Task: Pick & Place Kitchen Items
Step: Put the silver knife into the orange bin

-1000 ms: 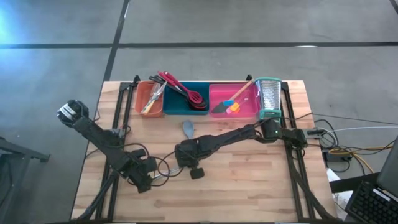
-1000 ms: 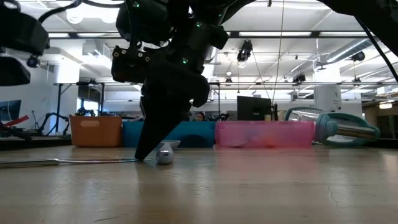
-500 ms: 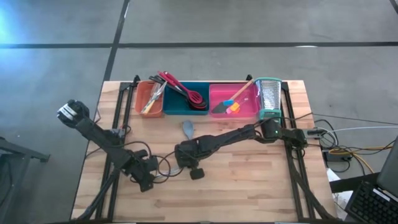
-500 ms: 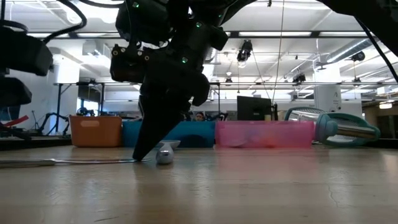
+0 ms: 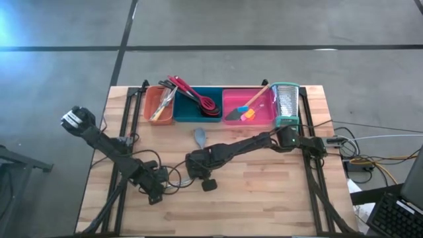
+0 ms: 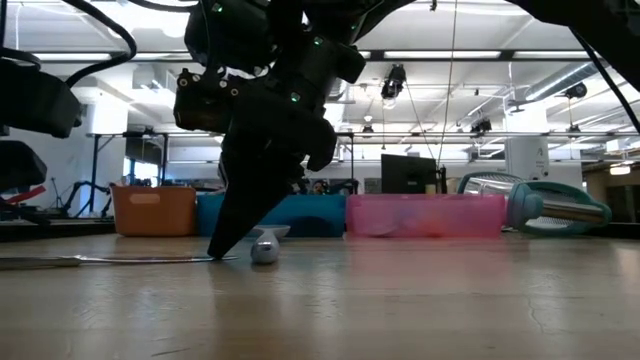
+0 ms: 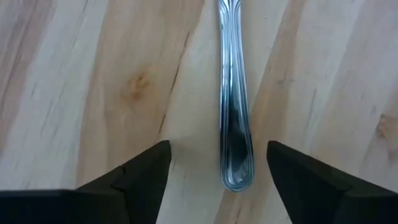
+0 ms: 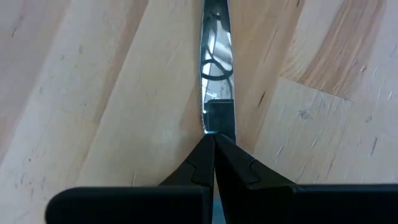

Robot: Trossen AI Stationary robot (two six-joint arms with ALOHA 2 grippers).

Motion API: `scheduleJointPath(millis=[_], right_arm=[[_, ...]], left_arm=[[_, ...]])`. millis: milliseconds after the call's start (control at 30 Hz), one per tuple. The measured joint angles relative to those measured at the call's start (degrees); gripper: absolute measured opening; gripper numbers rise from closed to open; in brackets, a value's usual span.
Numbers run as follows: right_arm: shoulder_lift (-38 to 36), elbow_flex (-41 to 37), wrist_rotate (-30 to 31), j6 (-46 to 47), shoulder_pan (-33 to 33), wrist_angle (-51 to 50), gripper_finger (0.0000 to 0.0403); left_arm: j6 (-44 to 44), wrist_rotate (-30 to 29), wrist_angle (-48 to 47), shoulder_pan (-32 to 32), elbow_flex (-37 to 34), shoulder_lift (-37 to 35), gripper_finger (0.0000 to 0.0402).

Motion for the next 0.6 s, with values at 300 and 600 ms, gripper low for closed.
scheduleJointPath(millis=[300, 600], right_arm=[[0.0, 0.0, 0.0, 0.0, -1.5, 0.2, 0.0008], [0.0, 0.0, 0.1, 1.1, -2.2, 0.7, 0.0008]], left_arm=[[-0.9, -2.0, -7.2, -0.1, 5.8, 11.6, 0.0272], [-2.2, -5.4, -10.5, 0.1, 8.6, 12.9, 0.027]])
